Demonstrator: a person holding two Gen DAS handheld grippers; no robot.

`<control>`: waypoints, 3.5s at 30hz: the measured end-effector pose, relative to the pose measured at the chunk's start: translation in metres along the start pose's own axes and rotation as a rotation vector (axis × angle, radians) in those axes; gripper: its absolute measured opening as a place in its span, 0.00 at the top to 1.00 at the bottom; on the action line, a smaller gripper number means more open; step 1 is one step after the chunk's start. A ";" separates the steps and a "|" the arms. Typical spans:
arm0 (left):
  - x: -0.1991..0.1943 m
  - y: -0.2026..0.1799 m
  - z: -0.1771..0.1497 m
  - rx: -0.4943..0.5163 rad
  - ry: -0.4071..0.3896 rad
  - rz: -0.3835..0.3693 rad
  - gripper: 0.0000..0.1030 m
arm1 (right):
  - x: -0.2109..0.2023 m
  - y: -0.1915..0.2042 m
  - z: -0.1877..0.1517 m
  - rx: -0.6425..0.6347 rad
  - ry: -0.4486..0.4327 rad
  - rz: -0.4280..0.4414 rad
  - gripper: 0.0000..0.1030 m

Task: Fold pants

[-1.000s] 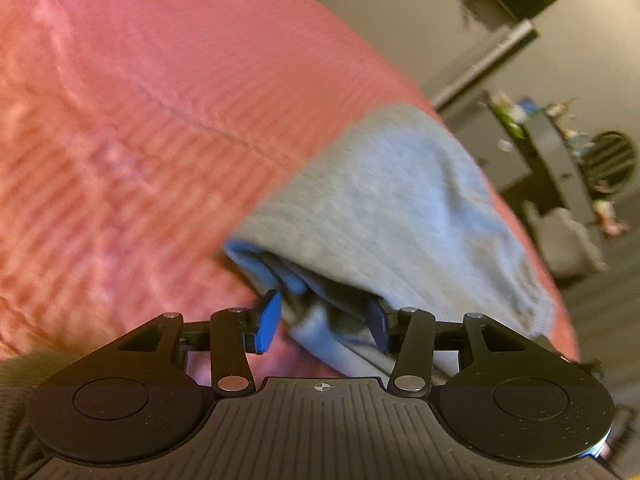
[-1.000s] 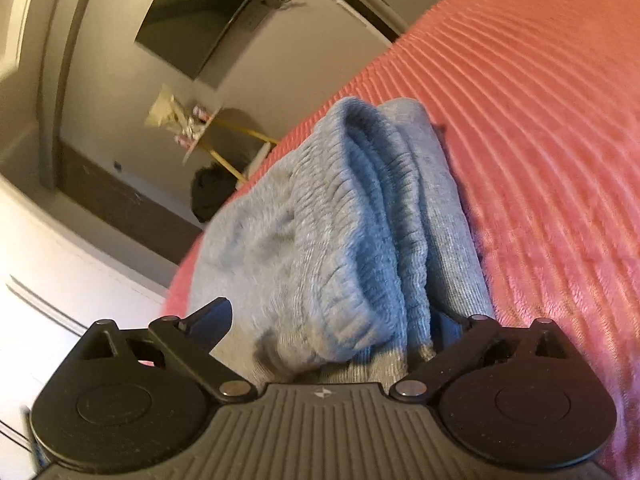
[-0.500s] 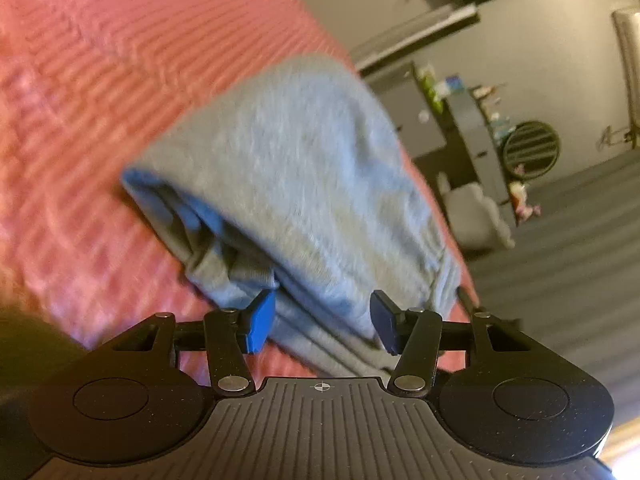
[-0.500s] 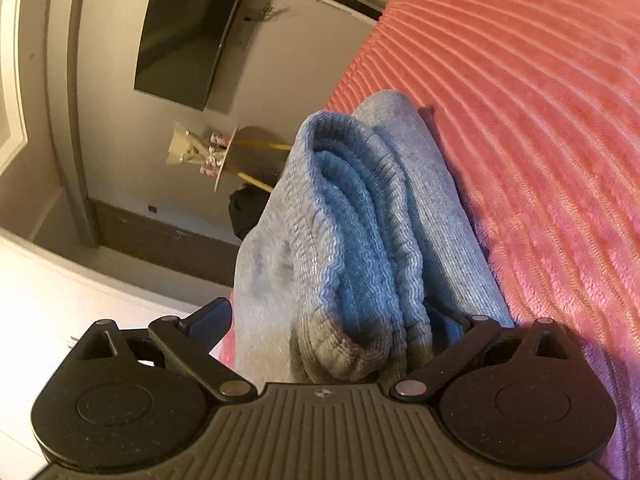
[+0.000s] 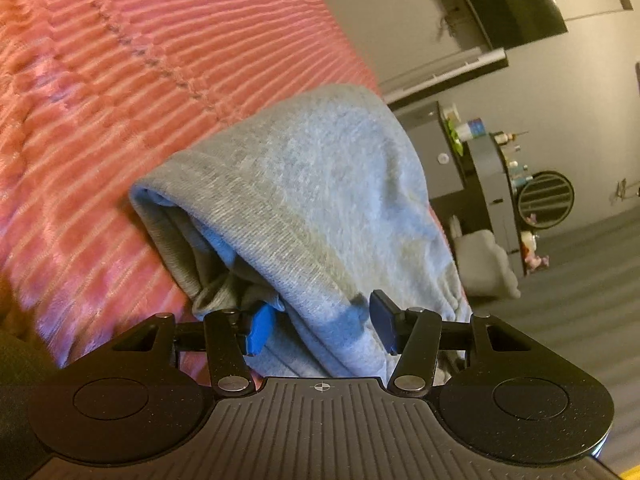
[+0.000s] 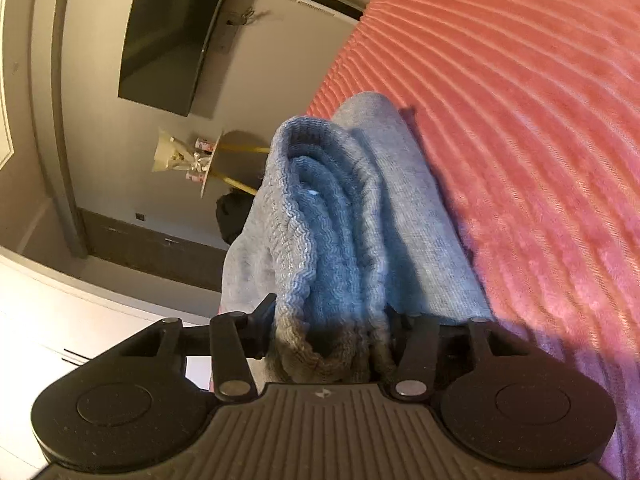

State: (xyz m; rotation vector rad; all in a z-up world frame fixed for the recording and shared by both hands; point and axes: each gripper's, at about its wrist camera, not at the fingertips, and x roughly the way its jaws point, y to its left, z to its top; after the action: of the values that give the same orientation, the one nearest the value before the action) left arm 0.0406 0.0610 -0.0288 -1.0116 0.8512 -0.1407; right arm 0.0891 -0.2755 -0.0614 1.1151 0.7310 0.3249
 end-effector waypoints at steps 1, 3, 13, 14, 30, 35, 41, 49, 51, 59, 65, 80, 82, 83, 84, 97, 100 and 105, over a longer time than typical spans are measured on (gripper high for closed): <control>-0.002 0.002 0.001 0.000 0.003 0.000 0.43 | 0.001 0.002 0.000 -0.009 0.001 0.001 0.40; -0.002 0.006 0.003 -0.012 0.001 0.005 0.44 | 0.004 0.008 -0.003 -0.051 0.004 -0.009 0.39; -0.018 0.003 -0.005 -0.018 -0.097 -0.025 0.44 | -0.019 0.055 0.001 -0.070 -0.040 0.321 0.60; -0.019 0.003 -0.006 -0.023 -0.106 -0.022 0.44 | -0.021 0.057 0.001 -0.061 -0.031 0.355 0.61; -0.050 0.014 -0.005 -0.149 -0.273 0.067 0.45 | -0.024 0.037 0.010 0.132 -0.031 0.448 0.61; -0.052 0.006 -0.013 -0.118 -0.175 -0.042 0.44 | -0.028 0.033 0.013 0.143 -0.043 0.450 0.61; -0.029 -0.019 -0.031 -0.007 -0.057 -0.012 0.37 | -0.029 0.033 0.012 0.147 -0.043 0.449 0.61; -0.019 -0.006 -0.010 -0.187 -0.198 0.004 0.43 | -0.029 0.037 0.012 0.126 -0.039 0.478 0.61; -0.020 -0.001 -0.008 -0.237 -0.211 -0.003 0.48 | -0.029 0.037 0.012 0.124 -0.037 0.483 0.61; -0.038 0.004 -0.015 -0.193 -0.238 0.069 0.56 | -0.032 0.036 0.019 0.020 -0.005 0.246 0.62; -0.052 -0.013 -0.017 -0.068 -0.332 0.179 0.55 | -0.015 0.019 0.022 -0.060 0.081 -0.094 0.62; -0.089 -0.056 0.026 0.336 -0.293 0.308 0.15 | -0.031 0.035 0.028 -0.258 0.016 -0.246 0.16; -0.065 -0.057 0.044 0.389 -0.140 0.242 0.15 | -0.022 0.024 0.033 -0.226 0.060 -0.225 0.13; -0.052 -0.055 0.053 0.395 -0.072 0.225 0.16 | -0.013 0.017 0.035 -0.186 0.106 -0.197 0.08; -0.037 -0.053 0.062 0.390 -0.024 0.229 0.18 | -0.003 0.008 0.037 -0.148 0.142 -0.165 0.05; 0.067 -0.041 0.115 0.465 0.274 0.101 0.12 | 0.023 0.000 0.030 -0.187 0.092 -0.085 0.36; 0.061 -0.036 0.119 0.534 0.304 0.044 0.20 | 0.026 -0.007 0.029 -0.162 0.093 -0.058 0.44; 0.066 -0.019 0.125 0.525 0.284 0.035 0.08 | 0.032 -0.008 0.029 -0.181 0.113 -0.049 0.32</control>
State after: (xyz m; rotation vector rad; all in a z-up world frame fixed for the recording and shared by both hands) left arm 0.1760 0.1048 -0.0197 -0.4880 1.0197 -0.4618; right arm 0.1312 -0.2805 -0.0729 0.9117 0.8107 0.4068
